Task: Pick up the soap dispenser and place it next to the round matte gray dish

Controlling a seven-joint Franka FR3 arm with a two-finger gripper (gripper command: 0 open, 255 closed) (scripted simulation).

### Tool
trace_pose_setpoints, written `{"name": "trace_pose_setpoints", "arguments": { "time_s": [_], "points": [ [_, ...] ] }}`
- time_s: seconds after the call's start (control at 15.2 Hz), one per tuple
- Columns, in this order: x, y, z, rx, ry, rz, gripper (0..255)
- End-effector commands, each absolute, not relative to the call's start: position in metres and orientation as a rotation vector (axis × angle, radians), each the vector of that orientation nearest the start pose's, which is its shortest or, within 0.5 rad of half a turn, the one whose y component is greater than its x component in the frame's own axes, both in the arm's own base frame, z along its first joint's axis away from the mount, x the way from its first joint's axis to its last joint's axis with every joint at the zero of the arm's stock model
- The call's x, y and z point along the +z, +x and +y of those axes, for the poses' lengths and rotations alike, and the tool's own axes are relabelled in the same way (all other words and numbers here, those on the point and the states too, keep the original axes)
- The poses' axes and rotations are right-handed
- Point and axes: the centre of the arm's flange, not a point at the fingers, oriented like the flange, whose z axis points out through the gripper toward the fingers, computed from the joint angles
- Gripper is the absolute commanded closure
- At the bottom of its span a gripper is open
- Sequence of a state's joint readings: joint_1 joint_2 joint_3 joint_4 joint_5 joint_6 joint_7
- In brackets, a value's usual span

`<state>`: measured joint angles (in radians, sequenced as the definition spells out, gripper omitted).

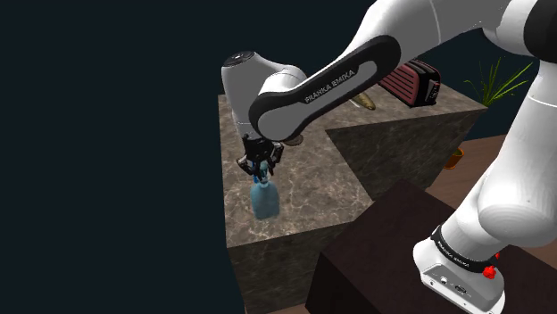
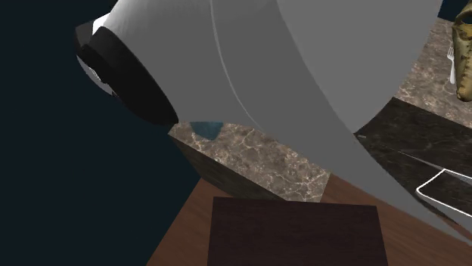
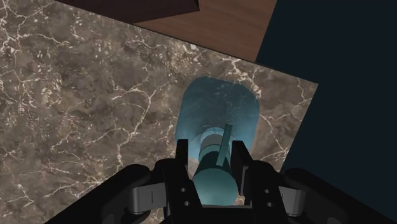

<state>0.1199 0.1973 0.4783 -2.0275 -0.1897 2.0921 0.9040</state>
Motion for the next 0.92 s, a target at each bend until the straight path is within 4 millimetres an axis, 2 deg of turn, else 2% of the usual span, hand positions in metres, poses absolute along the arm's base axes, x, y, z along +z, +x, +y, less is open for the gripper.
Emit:
{"name": "trace_pose_setpoints", "arguments": {
  "time_s": [0.0,0.86],
  "points": [
    [0.365,0.480,0.310,0.051,-3.246,0.334,255],
    [0.433,0.480,0.310,0.051,-3.246,0.334,255]
  ]
}}
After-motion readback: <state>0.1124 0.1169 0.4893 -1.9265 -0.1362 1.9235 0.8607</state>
